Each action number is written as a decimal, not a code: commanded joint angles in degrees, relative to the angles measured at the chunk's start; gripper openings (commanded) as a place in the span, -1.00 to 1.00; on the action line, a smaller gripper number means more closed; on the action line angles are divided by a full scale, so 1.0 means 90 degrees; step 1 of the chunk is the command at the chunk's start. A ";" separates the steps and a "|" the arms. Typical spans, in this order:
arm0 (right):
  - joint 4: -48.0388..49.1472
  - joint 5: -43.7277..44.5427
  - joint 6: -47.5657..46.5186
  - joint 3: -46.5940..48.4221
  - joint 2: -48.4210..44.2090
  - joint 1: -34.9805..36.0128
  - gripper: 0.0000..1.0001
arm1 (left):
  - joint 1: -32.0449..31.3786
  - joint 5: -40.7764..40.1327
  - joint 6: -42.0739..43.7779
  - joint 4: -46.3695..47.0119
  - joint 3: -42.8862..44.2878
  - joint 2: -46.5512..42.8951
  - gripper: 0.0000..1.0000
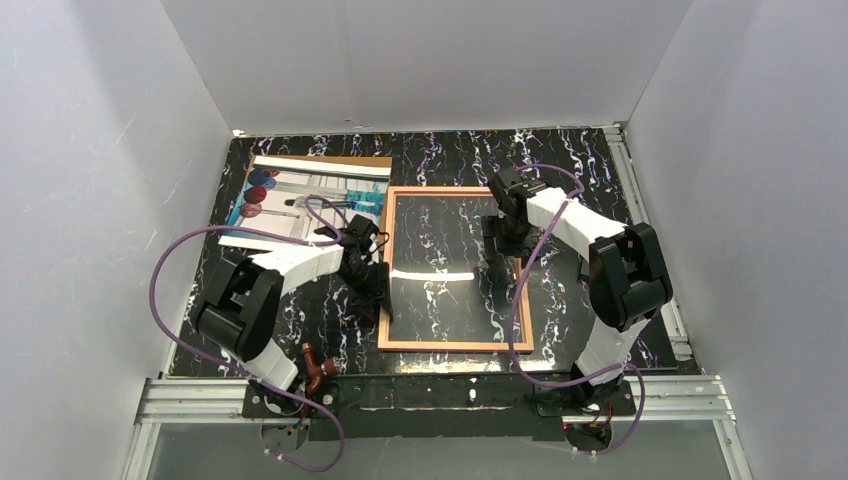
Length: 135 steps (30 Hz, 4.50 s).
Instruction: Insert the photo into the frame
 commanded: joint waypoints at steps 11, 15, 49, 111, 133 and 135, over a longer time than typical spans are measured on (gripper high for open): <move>0.0312 -0.0946 0.0257 -0.0310 -0.0724 -0.0348 0.61 | -0.0021 -0.0074 -0.0050 -0.0484 -0.0276 -0.0821 0.29; 0.0388 -0.1050 0.0306 -0.0773 -0.1012 -0.0535 0.58 | -0.0021 -0.0115 -0.0063 -0.0480 -0.0302 -0.0758 0.26; 0.0735 -0.0332 0.0424 -0.1717 -0.0327 -0.0621 -0.55 | -0.0131 -0.0417 0.0119 -0.0797 -0.0142 -0.0306 0.15; 0.0881 0.0238 0.0673 -0.2545 -0.1239 -0.0404 -0.26 | -0.0167 -0.0516 0.0266 -0.0904 -0.0123 -0.0245 0.05; 0.0643 0.0645 0.0682 -0.2521 -0.1467 -0.0401 -0.97 | -0.0167 -0.0547 0.0289 -0.0948 -0.0112 -0.0276 0.04; 0.0635 0.0640 0.0687 -0.2512 -0.1521 -0.0399 -0.97 | -0.0167 -0.0543 0.0280 -0.0943 -0.0111 -0.0285 0.04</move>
